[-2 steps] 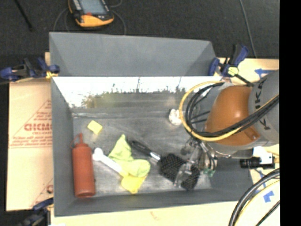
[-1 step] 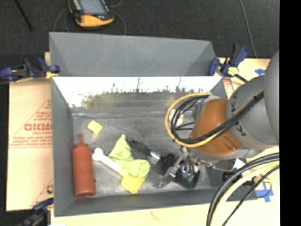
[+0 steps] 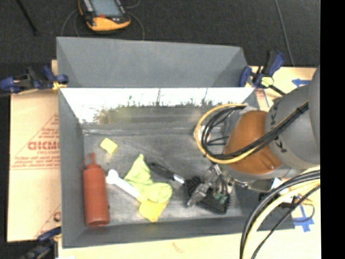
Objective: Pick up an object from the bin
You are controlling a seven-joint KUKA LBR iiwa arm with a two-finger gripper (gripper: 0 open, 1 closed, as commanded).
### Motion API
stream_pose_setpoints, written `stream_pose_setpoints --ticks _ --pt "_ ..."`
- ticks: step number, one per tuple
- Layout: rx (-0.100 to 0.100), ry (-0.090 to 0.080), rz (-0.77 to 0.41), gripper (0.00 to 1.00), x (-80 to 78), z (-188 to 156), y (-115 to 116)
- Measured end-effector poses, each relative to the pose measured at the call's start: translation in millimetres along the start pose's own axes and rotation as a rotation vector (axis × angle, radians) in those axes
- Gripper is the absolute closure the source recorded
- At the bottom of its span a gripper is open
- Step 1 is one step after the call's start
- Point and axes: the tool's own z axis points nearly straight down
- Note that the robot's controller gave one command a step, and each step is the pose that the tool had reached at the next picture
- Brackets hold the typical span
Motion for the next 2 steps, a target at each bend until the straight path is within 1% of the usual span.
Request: stream_pose_setpoints --ticks 1,2 --pt "0.0 0.0 0.0 1.0 0.1 0.2 0.2" --pt "0.003 0.005 -0.002 1.0 0.7 -4.5 -0.3"
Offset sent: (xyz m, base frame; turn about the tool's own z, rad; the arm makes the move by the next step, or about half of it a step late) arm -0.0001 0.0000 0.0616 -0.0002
